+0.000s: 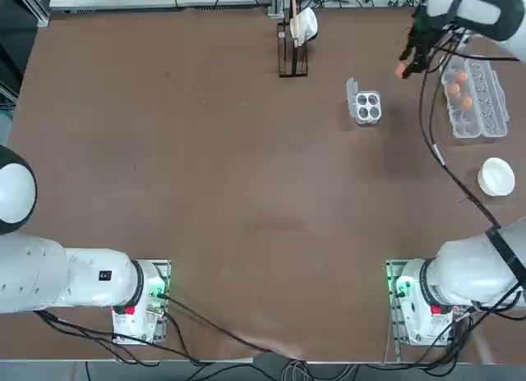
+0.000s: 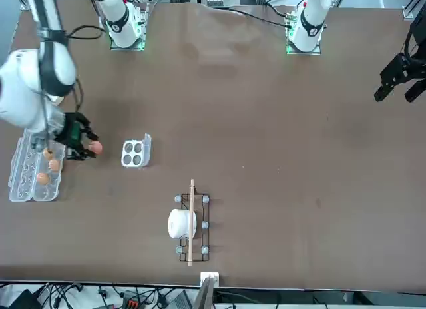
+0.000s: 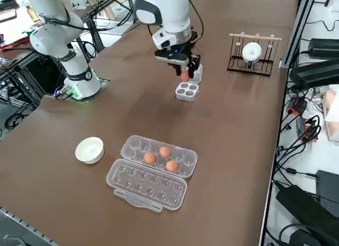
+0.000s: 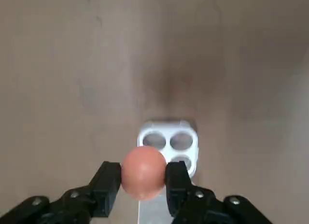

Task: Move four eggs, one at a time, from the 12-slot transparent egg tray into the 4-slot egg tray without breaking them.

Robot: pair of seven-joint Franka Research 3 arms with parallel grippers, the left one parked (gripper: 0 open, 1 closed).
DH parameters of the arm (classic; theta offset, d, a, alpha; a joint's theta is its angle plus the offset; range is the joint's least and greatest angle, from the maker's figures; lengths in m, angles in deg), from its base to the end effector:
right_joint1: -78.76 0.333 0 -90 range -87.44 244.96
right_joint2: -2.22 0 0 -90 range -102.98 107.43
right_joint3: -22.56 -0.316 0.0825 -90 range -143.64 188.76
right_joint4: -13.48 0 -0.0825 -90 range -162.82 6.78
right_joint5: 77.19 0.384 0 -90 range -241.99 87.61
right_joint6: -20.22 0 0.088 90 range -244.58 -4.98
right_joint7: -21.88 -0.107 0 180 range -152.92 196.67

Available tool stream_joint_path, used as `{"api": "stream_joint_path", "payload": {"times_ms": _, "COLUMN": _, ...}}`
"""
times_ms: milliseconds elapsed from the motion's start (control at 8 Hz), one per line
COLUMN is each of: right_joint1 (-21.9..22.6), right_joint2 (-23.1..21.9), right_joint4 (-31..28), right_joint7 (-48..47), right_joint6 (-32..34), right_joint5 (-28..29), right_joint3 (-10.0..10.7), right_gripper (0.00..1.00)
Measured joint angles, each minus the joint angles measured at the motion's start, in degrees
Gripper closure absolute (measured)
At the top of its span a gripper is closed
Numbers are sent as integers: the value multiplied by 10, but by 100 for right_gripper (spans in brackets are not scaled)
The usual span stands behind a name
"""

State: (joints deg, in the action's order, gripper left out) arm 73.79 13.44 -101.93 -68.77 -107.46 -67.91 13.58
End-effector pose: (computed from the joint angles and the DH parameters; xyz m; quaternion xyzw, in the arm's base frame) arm 0.5883 0.0437 0.3605 -0.6897 0.7197 0.0520 0.0611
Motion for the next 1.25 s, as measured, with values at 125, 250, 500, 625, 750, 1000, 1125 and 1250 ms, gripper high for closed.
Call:
{"api": "stream_joint_path", "payload": {"times_ms": 125, "right_joint1": 27, "right_joint2": 6, "right_joint4": -8, "right_joint7": -35, "right_joint6": -20, "right_joint5": 0, "right_joint3": 0, "right_gripper": 45}}
{"api": "stream_joint_path", "payload": {"times_ms": 250, "right_joint1": 46, "right_joint2": 14, "right_joint4": -13, "right_joint7": -62, "right_joint6": -30, "right_joint5": -1, "right_joint3": 0, "right_gripper": 45}}
{"api": "stream_joint_path", "payload": {"times_ms": 500, "right_joint1": 63, "right_joint2": 27, "right_joint4": -17, "right_joint7": -93, "right_joint6": -39, "right_joint5": -12, "right_joint3": 0, "right_gripper": 45}}
{"api": "stream_joint_path", "payload": {"times_ms": 625, "right_joint1": 68, "right_joint2": 34, "right_joint4": -20, "right_joint7": -104, "right_joint6": -50, "right_joint5": -15, "right_joint3": 1, "right_gripper": 45}}
{"api": "stream_joint_path", "payload": {"times_ms": 750, "right_joint1": 74, "right_joint2": 42, "right_joint4": -26, "right_joint7": -111, "right_joint6": -67, "right_joint5": -16, "right_joint3": 1, "right_gripper": 45}}
{"api": "stream_joint_path", "payload": {"times_ms": 1000, "right_joint1": 85, "right_joint2": 53, "right_joint4": -45, "right_joint7": -118, "right_joint6": -89, "right_joint5": -16, "right_joint3": 1, "right_gripper": 45}}
{"api": "stream_joint_path", "payload": {"times_ms": 1125, "right_joint1": 91, "right_joint2": 55, "right_joint4": -54, "right_joint7": -121, "right_joint6": -93, "right_joint5": -16, "right_joint3": 1, "right_gripper": 46}}
{"api": "stream_joint_path", "payload": {"times_ms": 1250, "right_joint1": 97, "right_joint2": 55, "right_joint4": -63, "right_joint7": -127, "right_joint6": -101, "right_joint5": -17, "right_joint3": 1, "right_gripper": 46}}
